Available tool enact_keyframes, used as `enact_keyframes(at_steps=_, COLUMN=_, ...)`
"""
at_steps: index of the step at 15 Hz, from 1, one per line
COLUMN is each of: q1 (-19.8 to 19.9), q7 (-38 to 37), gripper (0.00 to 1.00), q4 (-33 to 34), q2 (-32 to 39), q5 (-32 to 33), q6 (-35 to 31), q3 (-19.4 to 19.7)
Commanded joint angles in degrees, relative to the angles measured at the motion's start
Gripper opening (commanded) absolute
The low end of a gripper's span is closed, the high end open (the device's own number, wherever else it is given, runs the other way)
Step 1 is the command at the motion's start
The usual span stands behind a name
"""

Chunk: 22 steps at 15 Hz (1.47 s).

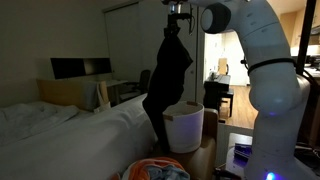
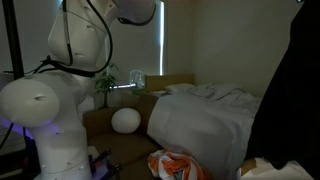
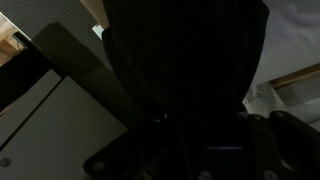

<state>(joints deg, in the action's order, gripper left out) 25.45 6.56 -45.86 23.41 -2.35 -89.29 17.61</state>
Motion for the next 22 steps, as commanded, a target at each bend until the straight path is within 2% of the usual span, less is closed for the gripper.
enact_keyframes(at_steps=1, q1=4.64, q7=-1.24, gripper=0.09, q4=11.60, q2=5.11, q5=-4.16, q6=5.14, q3=0.06)
enact_keyframes(at_steps=3, q1=7.07, q7=-2.40, gripper=0.09, q4=14.80, q2=6.73, q5=-5.71, q6=7.44, q3=-0.05)
enact_keyframes(at_steps=4, q1=8.52, q7=-3.16, gripper=0.09, q4=14.28, q2=6.27, q5=-4.67, q6=7.58, q3=-2.08)
enact_keyframes(at_steps=5, q1=9.52, q7=-3.26, gripper=0.09, q4=15.74, q2=7.20, q5=-4.61, q6=8.04, q3=-2.51)
enact_keyframes(at_steps=13, q1=14.69, q7=-1.62, gripper=0.09, q4=21.94, q2=15.18, q5=-4.05, q6=11.36, q3=-7.35)
enact_keyframes(at_steps=22, q1=14.58, q7=-0.84, gripper=0.09, q4=26.32, q2=25.20, q5=-1.93, q6=15.51, q3=-10.42)
